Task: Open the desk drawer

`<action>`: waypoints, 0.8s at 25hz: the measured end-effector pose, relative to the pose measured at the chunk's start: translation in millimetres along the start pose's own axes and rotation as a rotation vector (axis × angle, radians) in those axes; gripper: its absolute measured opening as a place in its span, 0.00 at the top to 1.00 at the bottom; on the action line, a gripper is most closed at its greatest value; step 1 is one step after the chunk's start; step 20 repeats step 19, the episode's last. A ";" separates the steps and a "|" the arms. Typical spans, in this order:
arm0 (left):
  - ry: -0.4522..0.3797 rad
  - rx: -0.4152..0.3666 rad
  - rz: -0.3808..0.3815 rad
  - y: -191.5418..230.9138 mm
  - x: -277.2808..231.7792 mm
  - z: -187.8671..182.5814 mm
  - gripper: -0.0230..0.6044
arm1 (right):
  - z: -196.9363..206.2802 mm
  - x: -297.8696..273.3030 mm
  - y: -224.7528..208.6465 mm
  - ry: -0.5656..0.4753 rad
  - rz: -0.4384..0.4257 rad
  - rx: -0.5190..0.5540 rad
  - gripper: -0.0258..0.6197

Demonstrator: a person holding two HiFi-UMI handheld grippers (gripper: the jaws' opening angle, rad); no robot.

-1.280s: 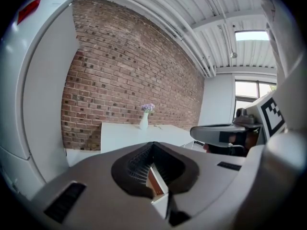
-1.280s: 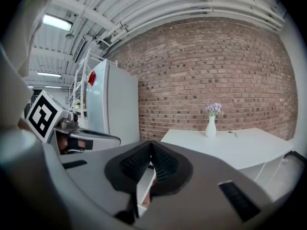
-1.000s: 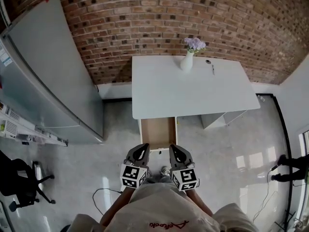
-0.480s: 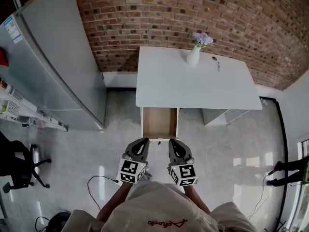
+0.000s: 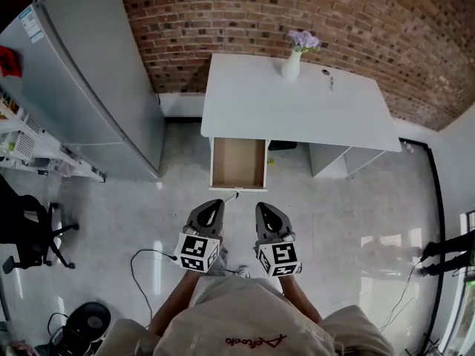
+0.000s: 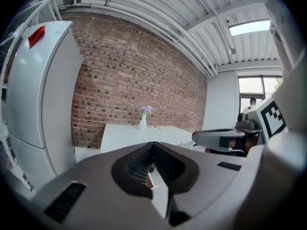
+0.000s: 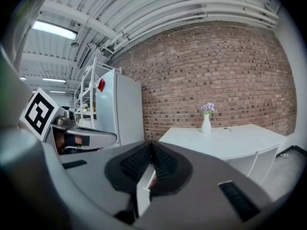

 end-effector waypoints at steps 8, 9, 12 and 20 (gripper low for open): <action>-0.019 -0.014 -0.004 -36.2 22.1 8.3 0.94 | 11.1 38.9 2.2 -0.012 -0.010 0.003 0.93; -0.022 -0.015 -0.006 -38.0 23.0 8.2 0.94 | 11.0 41.1 2.2 -0.016 -0.012 0.005 0.93; -0.031 -0.017 -0.010 -42.3 23.6 8.1 0.94 | 11.3 45.6 -0.1 -0.024 -0.012 0.009 0.93; -0.035 -0.019 -0.010 -44.9 28.0 7.5 0.94 | 8.8 49.6 0.7 -0.036 -0.005 0.010 0.93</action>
Point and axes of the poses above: the fingertips, and each gripper's own axes: x backward along the fingers, y to its left, z out of its underside, the point moved 8 cm from there along x, backward along the fingers, and after that the axes turned 4 degrees about y, right-handed, at the moved point
